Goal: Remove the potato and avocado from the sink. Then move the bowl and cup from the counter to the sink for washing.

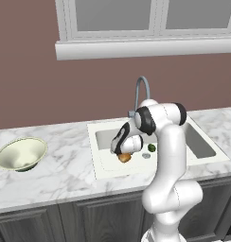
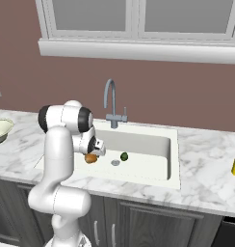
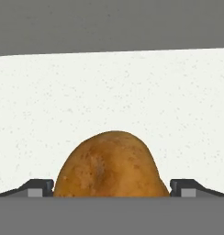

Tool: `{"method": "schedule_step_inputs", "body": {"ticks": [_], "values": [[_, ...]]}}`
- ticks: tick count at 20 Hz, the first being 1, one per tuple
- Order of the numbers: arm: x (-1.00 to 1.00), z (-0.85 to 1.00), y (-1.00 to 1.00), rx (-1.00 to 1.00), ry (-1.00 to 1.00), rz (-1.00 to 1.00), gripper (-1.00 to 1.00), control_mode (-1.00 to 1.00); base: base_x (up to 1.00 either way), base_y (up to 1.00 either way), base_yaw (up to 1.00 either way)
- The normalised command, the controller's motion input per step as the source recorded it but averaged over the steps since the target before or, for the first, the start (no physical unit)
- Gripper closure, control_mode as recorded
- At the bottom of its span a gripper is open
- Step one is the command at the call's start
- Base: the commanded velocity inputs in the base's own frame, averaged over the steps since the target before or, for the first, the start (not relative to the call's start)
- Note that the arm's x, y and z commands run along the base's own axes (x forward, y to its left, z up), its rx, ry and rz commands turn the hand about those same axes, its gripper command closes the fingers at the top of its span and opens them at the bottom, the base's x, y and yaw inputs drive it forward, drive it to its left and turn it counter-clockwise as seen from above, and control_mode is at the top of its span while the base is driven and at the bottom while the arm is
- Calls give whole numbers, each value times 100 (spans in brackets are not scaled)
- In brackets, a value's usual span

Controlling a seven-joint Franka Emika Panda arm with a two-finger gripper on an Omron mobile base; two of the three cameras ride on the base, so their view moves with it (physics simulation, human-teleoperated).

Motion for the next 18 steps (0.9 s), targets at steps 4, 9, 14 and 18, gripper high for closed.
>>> {"method": "schedule_step_inputs", "body": {"ticks": [4, 9, 14, 18], "values": [[-2, -14, 0, 0, 0, 0, -100, -100, 0, 0, 0], [-7, -6, -4, 0, 0, 0, -100, -100, 0, 0, 0], [-10, 0, -4, 0, 0, 0, -100, -100, 0, 0, 0], [-18, 2, -3, 0, 0, 0, -100, -100, 0, 0, 0]]}}
